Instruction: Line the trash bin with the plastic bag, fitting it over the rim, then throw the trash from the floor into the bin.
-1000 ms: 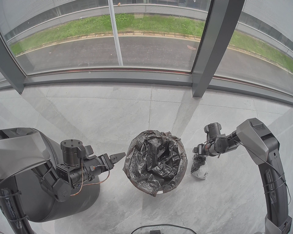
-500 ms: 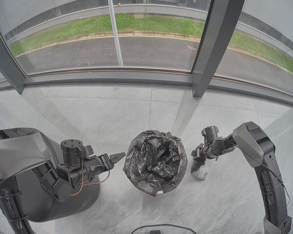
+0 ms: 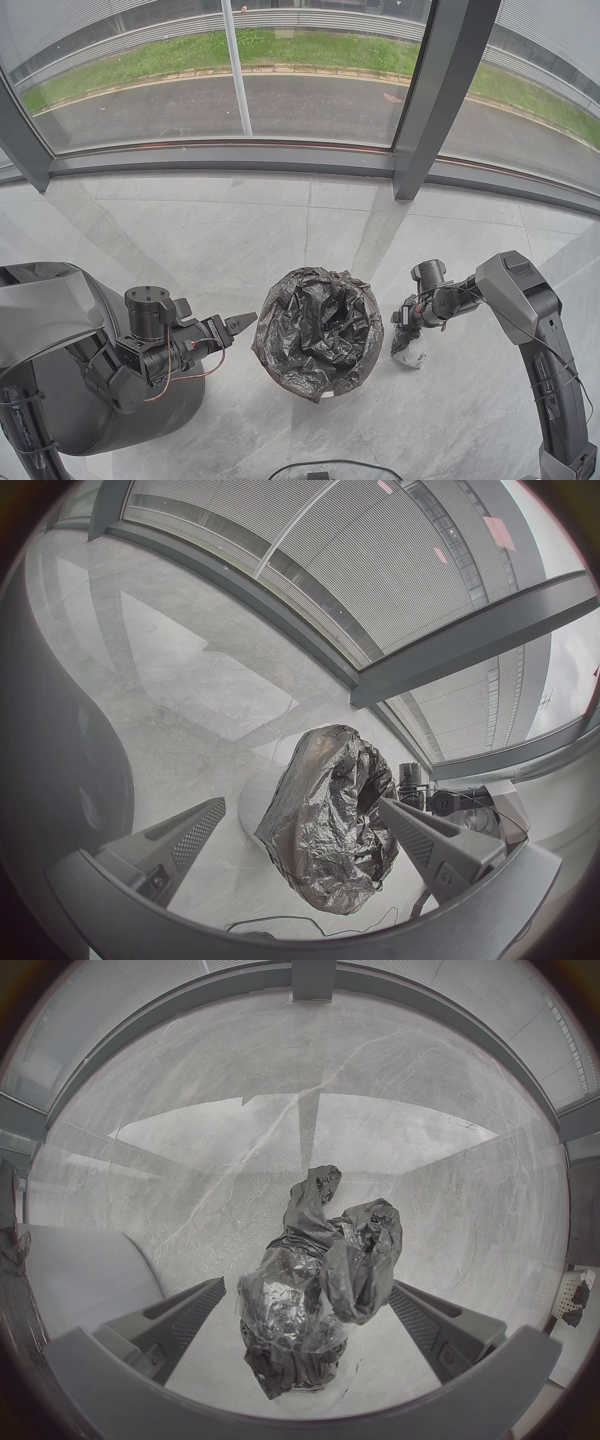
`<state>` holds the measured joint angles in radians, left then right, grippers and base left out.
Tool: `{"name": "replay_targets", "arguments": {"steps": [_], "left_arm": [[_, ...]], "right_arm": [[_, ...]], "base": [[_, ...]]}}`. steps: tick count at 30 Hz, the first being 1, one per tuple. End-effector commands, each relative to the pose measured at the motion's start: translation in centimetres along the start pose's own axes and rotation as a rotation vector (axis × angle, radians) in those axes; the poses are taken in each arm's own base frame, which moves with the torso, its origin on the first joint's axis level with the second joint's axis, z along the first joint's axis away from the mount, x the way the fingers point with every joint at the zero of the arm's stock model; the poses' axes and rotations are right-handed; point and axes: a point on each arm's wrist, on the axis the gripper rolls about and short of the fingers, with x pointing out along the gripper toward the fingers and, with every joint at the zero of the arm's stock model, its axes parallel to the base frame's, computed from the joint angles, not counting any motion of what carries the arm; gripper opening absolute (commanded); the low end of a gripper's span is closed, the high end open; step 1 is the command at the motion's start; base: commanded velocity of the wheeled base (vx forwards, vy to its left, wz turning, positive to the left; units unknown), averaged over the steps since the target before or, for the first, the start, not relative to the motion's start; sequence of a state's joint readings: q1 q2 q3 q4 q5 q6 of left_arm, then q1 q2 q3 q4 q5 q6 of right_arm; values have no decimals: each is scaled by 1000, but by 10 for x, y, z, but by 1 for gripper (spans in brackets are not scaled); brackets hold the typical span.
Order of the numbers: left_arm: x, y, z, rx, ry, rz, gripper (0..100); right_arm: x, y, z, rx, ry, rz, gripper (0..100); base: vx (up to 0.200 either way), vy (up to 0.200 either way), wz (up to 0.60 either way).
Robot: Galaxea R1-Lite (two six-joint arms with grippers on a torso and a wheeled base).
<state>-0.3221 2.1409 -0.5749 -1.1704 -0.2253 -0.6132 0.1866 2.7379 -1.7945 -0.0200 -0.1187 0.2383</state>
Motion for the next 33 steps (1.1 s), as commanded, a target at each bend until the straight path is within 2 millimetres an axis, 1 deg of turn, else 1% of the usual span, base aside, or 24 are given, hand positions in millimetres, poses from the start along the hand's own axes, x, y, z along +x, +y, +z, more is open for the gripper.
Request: {"name": "replay_targets", "arguments": {"steps": [1, 3, 4, 19, 21, 23, 25, 26, 28, 29, 30, 31, 32, 33], "left_arm": [[3, 3, -3, -4, 13, 9, 100], [3, 3, -3, -4, 13, 9, 100], [3, 3, -3, -4, 13, 9, 100], [2, 3, -2, -5, 7, 12, 100], [2, 3, -2, -6, 5, 11, 100], [1, 2, -1, -7, 2, 8, 100], [0, 1, -1, -8, -2, 8, 100], [-1, 0, 0, -7, -5, 5, 100], [-3, -2, 2, -5, -12, 1, 100], [-3, -2, 2, -5, -12, 1, 100], [-4, -2, 3, -4, -14, -3, 100], [-4, -3, 3, -4, -14, -3, 100], [-4, -3, 3, -4, -16, -3, 100], [-5, -4, 4, -3, -20, -5, 100]], "right_arm": [[2, 0, 0, 1, -1, 1, 100], [2, 0, 0, 1, -1, 1, 100], [2, 0, 0, 1, -1, 1, 0], [2, 1, 1, 9, -8, -2, 0], [-2, 2, 4, 15, -19, 0, 0], [-11, 3, 12, 27, -37, 3, 0], [-36, 21, 24, 32, -73, 34, 0], [-49, 26, 30, 43, -84, 43, 0], [-90, 37, 46, 53, -102, 67, 0], [-90, 37, 46, 53, -102, 67, 0], [-132, 51, 59, 37, -130, 95, 0], [-152, 56, 65, 32, -148, 104, 0], [-165, 59, 68, 29, -164, 106, 0], [-197, 65, 75, 23, -202, 100, 0]], "base": [[0, 0, 0], [0, 0, 0], [0, 0, 0], [0, 0, 0], [0, 0, 0], [0, 0, 0], [0, 0, 0], [0, 0, 0], [0, 0, 0], [0, 0, 0], [0, 0, 0], [0, 0, 0], [0, 0, 0], [0, 0, 0]]}}
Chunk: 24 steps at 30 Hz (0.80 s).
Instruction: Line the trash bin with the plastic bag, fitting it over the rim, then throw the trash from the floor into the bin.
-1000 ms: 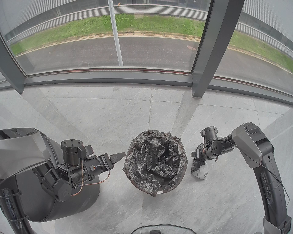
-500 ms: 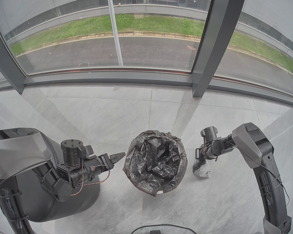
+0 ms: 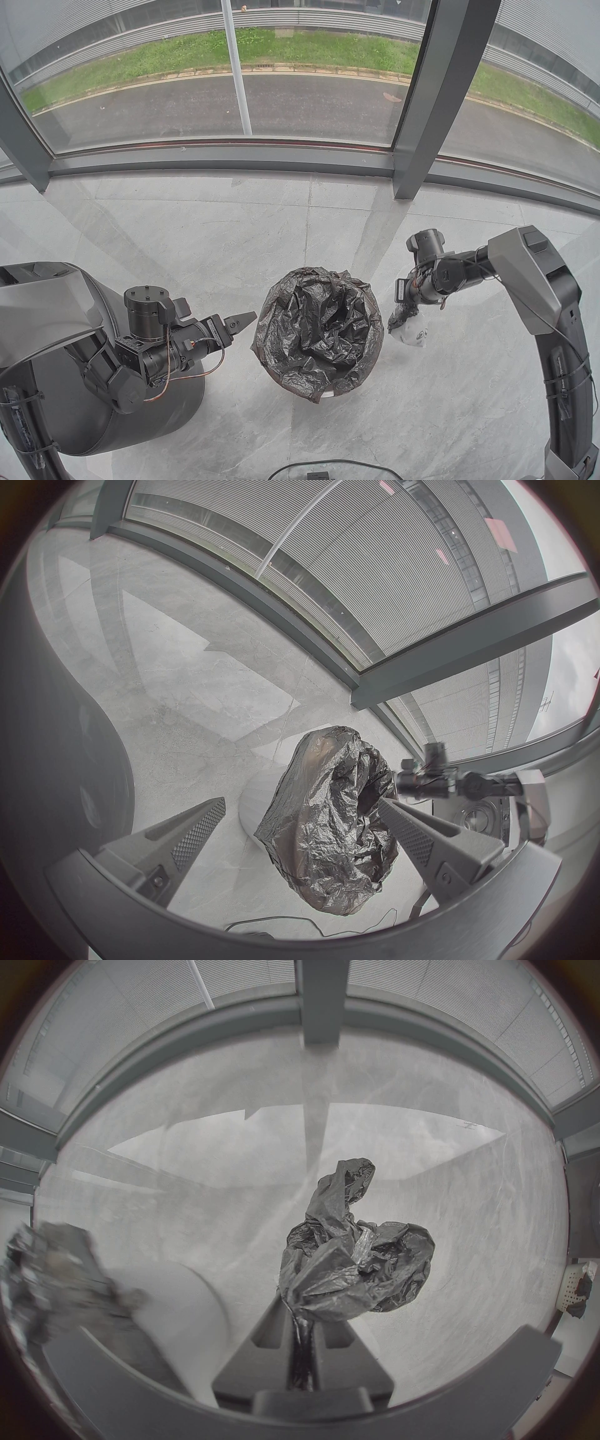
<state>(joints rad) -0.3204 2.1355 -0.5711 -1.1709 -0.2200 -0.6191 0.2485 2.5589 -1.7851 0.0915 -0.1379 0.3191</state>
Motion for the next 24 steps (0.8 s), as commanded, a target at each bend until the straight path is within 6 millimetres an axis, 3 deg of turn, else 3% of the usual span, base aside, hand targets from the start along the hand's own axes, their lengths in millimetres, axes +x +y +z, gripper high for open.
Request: {"name": "replay_targets", "arguments": {"steps": [1, 3, 7, 10, 13, 15, 17, 21, 22, 23, 24], "left_arm": [[-5, -5, 5, 4, -18, -12, 100], [-7, -6, 6, 5, -22, -15, 100], [-11, -11, 7, 10, -27, -27, 100], [-11, -10, 7, 10, -26, -27, 100], [-11, -11, 7, 12, -27, -27, 100], [-11, -11, 6, 12, -25, -28, 100], [-11, -12, 6, 13, -23, -30, 100], [-11, -11, 6, 13, -23, -30, 100], [-11, -11, 6, 13, -23, -30, 100], [-11, -11, 6, 14, -22, -29, 100], [-11, -11, 6, 14, -22, -29, 100]], "right_arm": [[-148, 45, 50, -25, -175, 53, 0], [-179, 51, 54, -34, -210, 39, 0], [-260, 62, 60, -53, -284, 73, 0], [-297, 72, 52, -81, -302, 141, 0], [-316, 96, 34, -131, -284, 231, 0], [-319, 106, 26, -142, -261, 269, 0], [-312, 130, 5, -161, -167, 353, 0], [-264, 154, -14, -154, -26, 380, 0], [-264, 154, -14, -154, -26, 380, 0], [-242, 162, -20, -145, 9, 376, 0], [-242, 162, -20, -145, 9, 376, 0]], "base": [[0, 0, 0], [0, 0, 0], [0, 0, 0], [0, 0, 0], [0, 0, 0], [0, 0, 0], [0, 0, 0], [0, 0, 0], [0, 0, 0], [0, 0, 0], [0, 0, 0]]}}
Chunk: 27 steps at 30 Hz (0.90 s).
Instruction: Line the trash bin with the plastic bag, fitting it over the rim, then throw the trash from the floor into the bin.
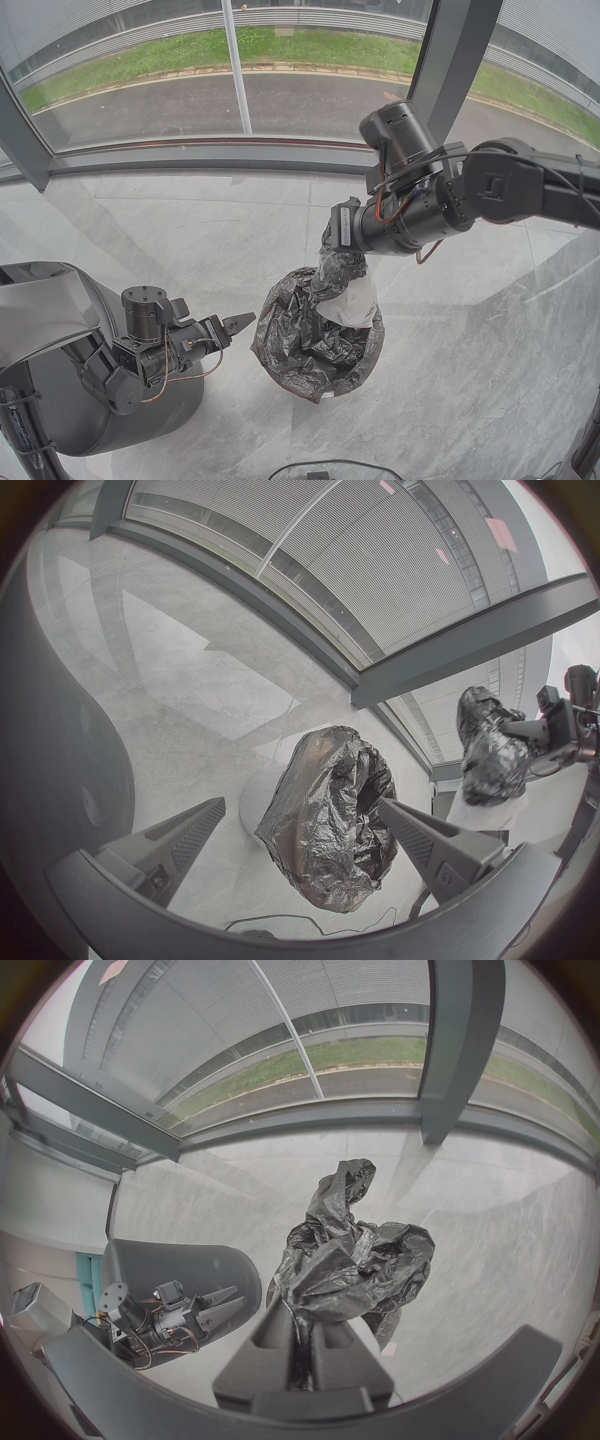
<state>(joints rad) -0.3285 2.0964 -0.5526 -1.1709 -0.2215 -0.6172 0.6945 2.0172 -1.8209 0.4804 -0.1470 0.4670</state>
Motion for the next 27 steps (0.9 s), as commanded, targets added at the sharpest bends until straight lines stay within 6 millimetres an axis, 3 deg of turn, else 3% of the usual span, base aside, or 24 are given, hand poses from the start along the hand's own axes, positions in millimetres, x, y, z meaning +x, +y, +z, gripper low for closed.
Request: {"name": "replay_targets", "arguments": {"steps": [1, 6, 13, 14, 27], "left_arm": [[-3, -3, 3, 4, -9, -11, 100], [-2, -3, 2, 4, -6, -12, 100], [-2, -3, 2, 3, -5, -12, 100], [-2, -3, 2, 3, -5, -12, 100], [-2, -2, 1, 3, -2, -10, 100]], "right_arm": [[59, 9, -26, 28, 121, 33, 0], [88, 11, -42, 71, 199, 78, 0], [96, 12, -41, 73, 169, 87, 0], [96, 12, -41, 73, 169, 87, 100], [91, 11, -41, 86, 169, 81, 100]], "base": [[0, 0, 0], [0, 0, 0], [0, 0, 0], [0, 0, 0], [0, 0, 0]]}}
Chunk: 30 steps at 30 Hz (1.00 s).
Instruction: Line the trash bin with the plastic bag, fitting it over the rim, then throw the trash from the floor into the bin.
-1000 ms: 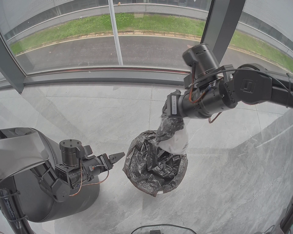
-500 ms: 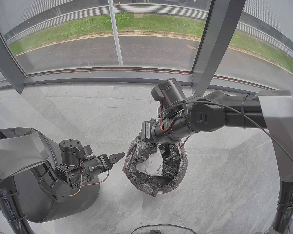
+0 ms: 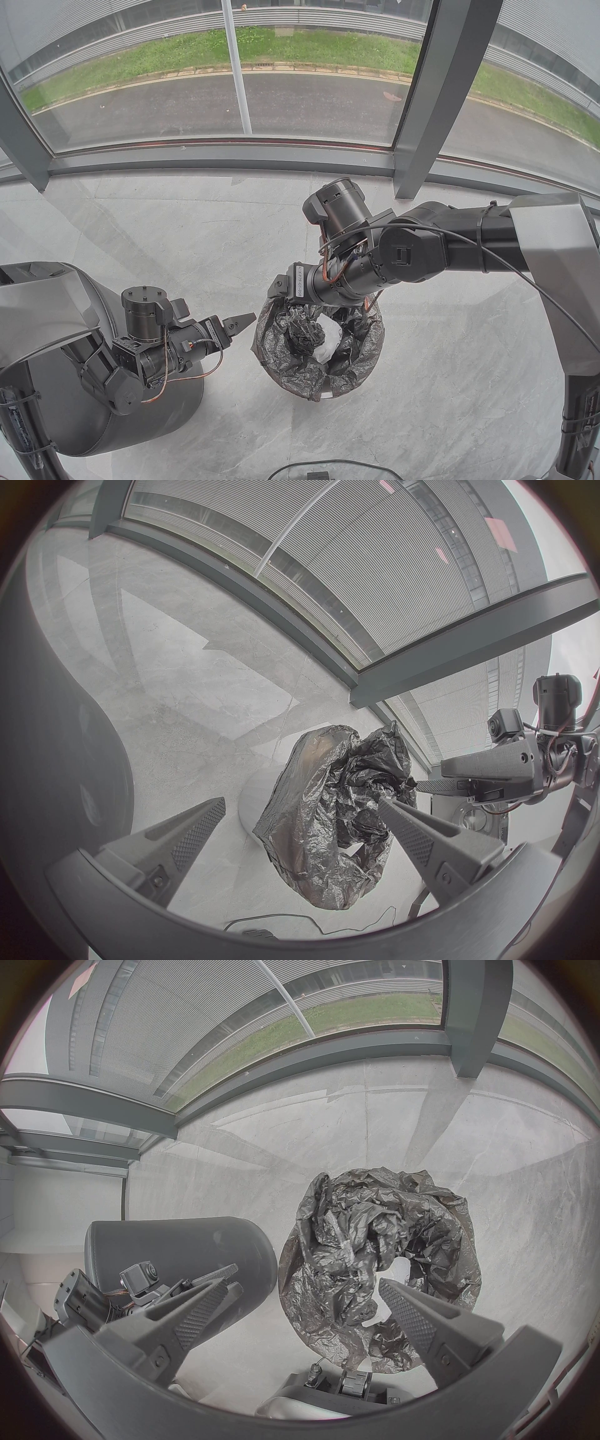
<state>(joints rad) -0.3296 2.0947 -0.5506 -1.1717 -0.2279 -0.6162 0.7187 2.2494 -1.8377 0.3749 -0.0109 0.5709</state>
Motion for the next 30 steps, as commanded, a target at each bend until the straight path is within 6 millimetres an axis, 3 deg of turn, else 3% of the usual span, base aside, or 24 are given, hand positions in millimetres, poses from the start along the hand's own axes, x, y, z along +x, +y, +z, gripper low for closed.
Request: {"name": "replay_targets", "arguments": {"steps": [1, 4, 11, 14, 19, 23, 30], "left_arm": [[-1, -1, 1, 1, -6, -4, 100], [-1, -1, 1, 1, -6, -4, 100], [-1, -2, 2, 2, -7, -4, 100], [-1, -1, 1, 1, -6, -4, 100], [-1, -2, 2, 2, -7, -4, 100], [-1, -2, 1, 2, -6, -7, 100], [-2, -2, 1, 3, -5, -5, 100]], "right_arm": [[-3, 1, -1, 9, 1, 1, 100], [-7, 0, -2, 10, 2, -1, 100], [-48, 9, 8, 48, -58, 58, 100], [-47, 11, 9, 47, -60, 69, 100], [-8, 10, -1, 41, -23, 85, 100], [42, 7, -10, 32, -23, 108, 100], [75, 5, -21, 32, 3, 94, 100]], "base": [[0, 0, 0], [0, 0, 0], [0, 0, 0], [0, 0, 0], [0, 0, 0], [0, 0, 0], [0, 0, 0]]}}
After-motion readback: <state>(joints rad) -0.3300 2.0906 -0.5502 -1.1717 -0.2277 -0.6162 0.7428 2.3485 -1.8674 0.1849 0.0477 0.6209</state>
